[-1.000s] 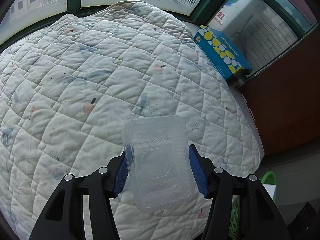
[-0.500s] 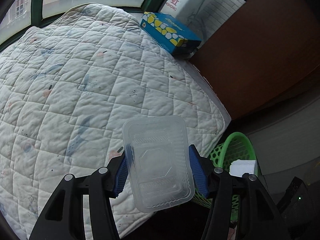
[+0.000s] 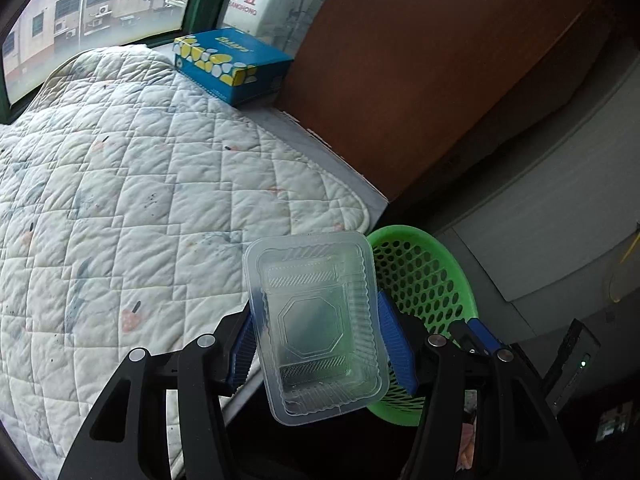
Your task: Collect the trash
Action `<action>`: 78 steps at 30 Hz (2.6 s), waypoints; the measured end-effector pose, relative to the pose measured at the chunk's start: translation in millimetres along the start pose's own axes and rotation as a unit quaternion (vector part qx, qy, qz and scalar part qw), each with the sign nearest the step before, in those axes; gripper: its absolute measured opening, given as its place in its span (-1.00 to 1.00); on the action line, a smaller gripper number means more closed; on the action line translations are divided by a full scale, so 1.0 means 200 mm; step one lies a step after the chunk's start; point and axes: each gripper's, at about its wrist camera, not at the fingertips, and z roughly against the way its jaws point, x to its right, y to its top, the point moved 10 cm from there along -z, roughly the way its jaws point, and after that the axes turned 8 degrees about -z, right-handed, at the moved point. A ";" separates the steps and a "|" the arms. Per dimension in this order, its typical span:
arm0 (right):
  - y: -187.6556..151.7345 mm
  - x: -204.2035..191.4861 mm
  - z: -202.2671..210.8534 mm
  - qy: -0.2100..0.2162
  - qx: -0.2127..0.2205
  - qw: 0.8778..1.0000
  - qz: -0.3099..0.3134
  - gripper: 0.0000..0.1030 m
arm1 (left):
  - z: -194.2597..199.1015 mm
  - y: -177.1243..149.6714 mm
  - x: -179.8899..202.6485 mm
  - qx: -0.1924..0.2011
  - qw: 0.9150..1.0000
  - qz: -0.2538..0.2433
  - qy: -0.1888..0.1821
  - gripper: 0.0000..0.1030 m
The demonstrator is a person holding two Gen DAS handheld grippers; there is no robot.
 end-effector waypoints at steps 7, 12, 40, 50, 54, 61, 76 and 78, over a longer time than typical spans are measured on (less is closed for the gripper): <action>0.04 0.09 0.11 -0.002 0.022 1.000 -0.011 0.21 | -0.07 -0.01 0.24 -0.015 0.998 -0.052 -0.016 0.06; 0.05 0.15 0.19 -0.004 0.039 0.999 -0.018 0.37 | -0.16 -0.06 0.36 -0.037 0.996 -0.079 -0.020 0.06; 0.03 0.22 0.28 0.002 0.052 0.998 -0.047 0.55 | -0.18 -0.12 0.44 -0.017 0.991 -0.133 -0.004 0.56; 0.04 0.06 0.25 0.020 0.048 0.998 -0.019 0.69 | 0.05 -0.05 0.11 0.047 0.991 -0.104 0.066 0.73; 0.04 -0.03 0.23 0.031 0.042 0.999 -0.005 0.76 | 0.15 -0.04 -0.02 0.072 0.989 -0.091 0.093 0.77; 0.04 -0.20 0.20 0.033 0.036 0.998 0.031 0.83 | 0.30 -0.05 -0.22 0.099 0.982 -0.076 0.140 0.83; 0.03 -0.51 0.14 0.049 0.040 0.994 0.091 0.91 | 0.64 -0.10 -0.52 0.157 0.958 -0.045 0.234 0.86; 0.04 -0.53 0.14 0.047 0.042 0.993 0.096 0.91 | 0.67 -0.11 -0.55 0.160 0.956 -0.041 0.242 0.86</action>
